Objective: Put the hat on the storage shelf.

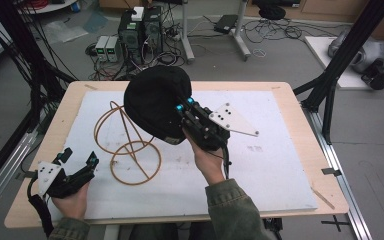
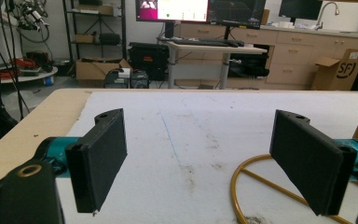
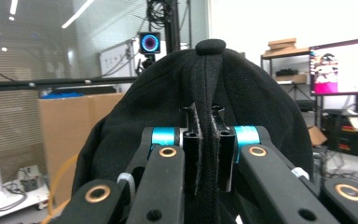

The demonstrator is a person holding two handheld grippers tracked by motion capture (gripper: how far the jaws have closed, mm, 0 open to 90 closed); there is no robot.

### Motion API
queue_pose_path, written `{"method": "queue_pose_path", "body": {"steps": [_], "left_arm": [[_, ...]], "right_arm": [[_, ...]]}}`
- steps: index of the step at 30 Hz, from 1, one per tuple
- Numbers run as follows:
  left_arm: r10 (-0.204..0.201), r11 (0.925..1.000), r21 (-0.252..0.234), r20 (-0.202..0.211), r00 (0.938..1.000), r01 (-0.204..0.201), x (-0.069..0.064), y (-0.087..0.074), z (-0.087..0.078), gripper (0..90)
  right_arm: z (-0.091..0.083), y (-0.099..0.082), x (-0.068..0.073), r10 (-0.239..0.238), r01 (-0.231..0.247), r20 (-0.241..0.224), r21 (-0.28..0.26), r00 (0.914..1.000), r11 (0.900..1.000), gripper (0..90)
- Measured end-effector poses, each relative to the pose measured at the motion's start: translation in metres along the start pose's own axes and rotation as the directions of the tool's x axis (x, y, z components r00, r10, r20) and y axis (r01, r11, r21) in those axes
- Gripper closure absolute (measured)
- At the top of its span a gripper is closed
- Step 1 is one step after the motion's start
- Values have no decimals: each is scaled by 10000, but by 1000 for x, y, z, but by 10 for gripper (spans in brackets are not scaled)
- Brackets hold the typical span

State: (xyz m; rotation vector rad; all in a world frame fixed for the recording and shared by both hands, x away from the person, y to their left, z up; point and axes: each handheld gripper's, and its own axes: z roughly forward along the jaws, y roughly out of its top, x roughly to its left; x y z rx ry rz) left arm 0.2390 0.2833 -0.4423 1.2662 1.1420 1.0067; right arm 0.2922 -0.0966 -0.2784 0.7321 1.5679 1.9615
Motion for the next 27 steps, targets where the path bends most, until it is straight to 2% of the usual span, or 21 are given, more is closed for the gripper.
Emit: {"method": "queue_pose_path", "body": {"steps": [12, 19, 25, 27], "left_arm": [[-83, 10000, -2, -75, 9999, 83, 2, 0, 0, 190], [-161, 9999, -24, -87, 9998, 161, 3, 0, 0, 190], [-176, 9998, -17, -131, 9998, 176, 5, 0, 0, 190], [-210, 9998, -57, -163, 9996, 209, 6, 0, -1, 190]], "right_arm": [[26, 1, 17, 678, -695, -785, -187, 9946, 9974, 862], [42, 3, 27, 391, -375, -1111, 164, 9930, 9992, 862], [56, 7, 40, 279, -236, -1556, 297, 9874, 9993, 862], [60, 6, 45, 112, -46, -1692, 394, 9855, 9992, 861]]}}
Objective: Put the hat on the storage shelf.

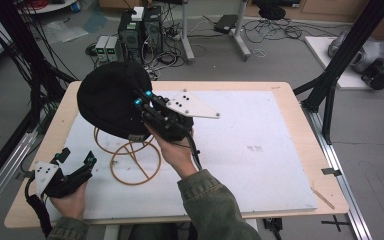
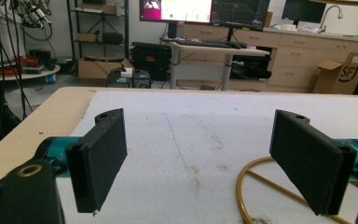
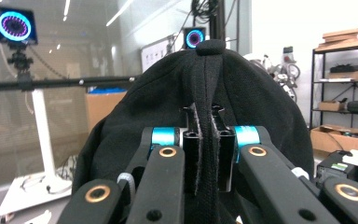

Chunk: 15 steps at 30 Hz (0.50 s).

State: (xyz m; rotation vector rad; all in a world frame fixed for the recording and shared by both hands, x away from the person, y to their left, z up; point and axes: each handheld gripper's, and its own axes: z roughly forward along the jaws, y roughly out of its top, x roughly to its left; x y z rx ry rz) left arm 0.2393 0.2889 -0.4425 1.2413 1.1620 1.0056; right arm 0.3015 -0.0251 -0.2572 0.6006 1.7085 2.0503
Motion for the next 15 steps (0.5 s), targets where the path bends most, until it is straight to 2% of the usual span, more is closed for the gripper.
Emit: {"method": "queue_pose_path", "body": {"steps": [4, 12, 15], "left_arm": [[11, 10000, 24, 1, 10000, -11, 1, 0, -1, 190], [-146, 9999, 81, -90, 9999, 146, 6, 0, -1, 191], [-191, 9998, 44, -110, 9998, 191, 6, 0, -1, 191]], "right_arm": [[8, -3, 5, -346, 353, -170, 446, 9993, 9984, 861], [16, -9, 7, -628, 627, -34, 1235, 9980, 9904, 854], [16, -11, 7, -646, 649, -69, 1360, 9979, 9886, 835]]}}
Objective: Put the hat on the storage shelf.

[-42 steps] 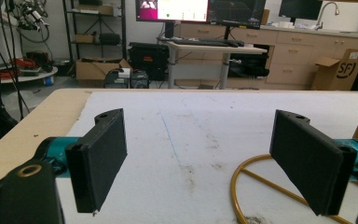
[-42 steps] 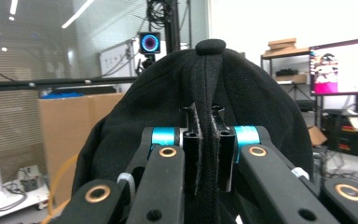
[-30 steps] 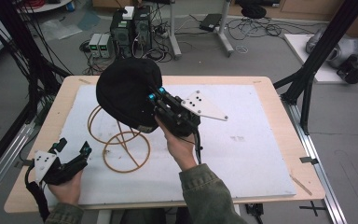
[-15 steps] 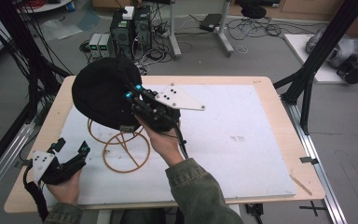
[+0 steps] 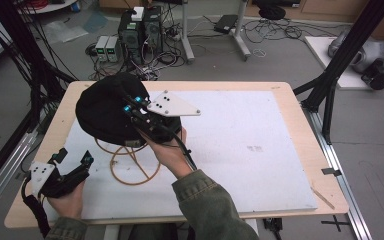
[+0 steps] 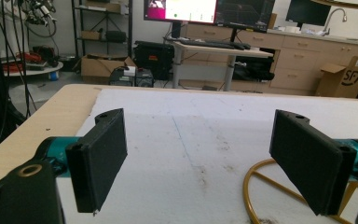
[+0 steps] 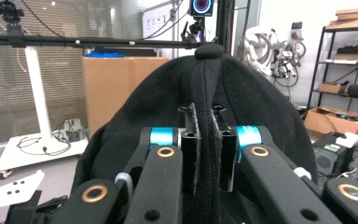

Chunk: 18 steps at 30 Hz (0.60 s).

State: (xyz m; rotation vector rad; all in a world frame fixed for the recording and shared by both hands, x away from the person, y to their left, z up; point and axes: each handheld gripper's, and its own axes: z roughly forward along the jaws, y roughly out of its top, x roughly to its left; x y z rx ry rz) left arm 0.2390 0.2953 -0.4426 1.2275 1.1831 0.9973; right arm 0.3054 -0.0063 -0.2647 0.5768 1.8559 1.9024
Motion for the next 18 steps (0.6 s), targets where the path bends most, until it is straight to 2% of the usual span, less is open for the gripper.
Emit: {"method": "queue_pose_path", "body": {"steps": [2, 6, 14, 18], "left_arm": [[-11, 10000, 23, 6, 10000, 11, 0, 0, 0, 191], [22, 10000, 75, 43, 10000, -22, -1, 0, 0, 192], [28, 10000, 67, 57, 10000, -29, -1, -1, 0, 192], [15, 10000, 96, 64, 10000, -16, -1, -1, 0, 192]], "right_arm": [[1, -1, 1, -14, 15, -56, 110, 10000, 9999, 787], [2, -4, 4, -223, 226, -70, 390, 9997, 9990, 790], [0, -11, 4, -222, 222, 8, 574, 9998, 9981, 788], [-2, -16, 5, -226, 224, 24, 680, 9997, 9974, 753]]}}
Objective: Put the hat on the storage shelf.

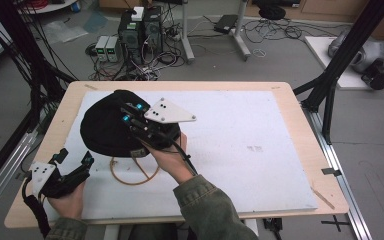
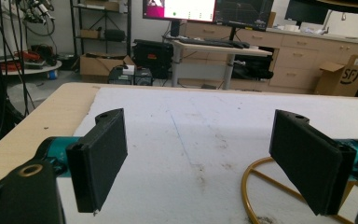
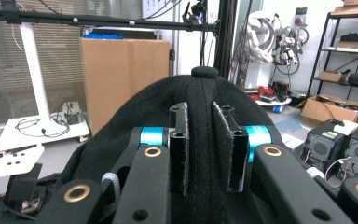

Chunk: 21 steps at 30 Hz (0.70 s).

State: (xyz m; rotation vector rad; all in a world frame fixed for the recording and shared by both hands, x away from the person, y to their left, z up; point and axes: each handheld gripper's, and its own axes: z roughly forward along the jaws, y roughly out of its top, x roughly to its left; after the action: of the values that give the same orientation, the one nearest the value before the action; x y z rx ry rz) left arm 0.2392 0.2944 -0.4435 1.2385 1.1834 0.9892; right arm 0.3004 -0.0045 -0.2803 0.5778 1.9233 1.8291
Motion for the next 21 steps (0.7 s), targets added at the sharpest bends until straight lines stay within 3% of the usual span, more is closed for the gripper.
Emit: {"method": "queue_pose_path", "body": {"steps": [2, 8, 15, 21], "left_arm": [[16, 10000, 10, -8, 10000, -16, 0, 0, 0, 192], [-2, 10000, -5, 21, 10000, 2, -1, 0, 0, 192], [-20, 10000, -17, 29, 10000, 20, -1, 0, 0, 192], [-7, 10000, -32, 23, 10000, 7, -1, 0, 0, 192]], "right_arm": [[0, -2, 1, 55, -56, 233, 38, 9997, 10000, 664], [0, -5, 1, 140, -148, 440, 185, 9989, 9997, 568], [-4, -4, -2, 267, -261, 835, -80, 9961, 9996, 380], [-7, -6, -8, 319, -331, 1023, 105, 9942, 9994, 239]]}}
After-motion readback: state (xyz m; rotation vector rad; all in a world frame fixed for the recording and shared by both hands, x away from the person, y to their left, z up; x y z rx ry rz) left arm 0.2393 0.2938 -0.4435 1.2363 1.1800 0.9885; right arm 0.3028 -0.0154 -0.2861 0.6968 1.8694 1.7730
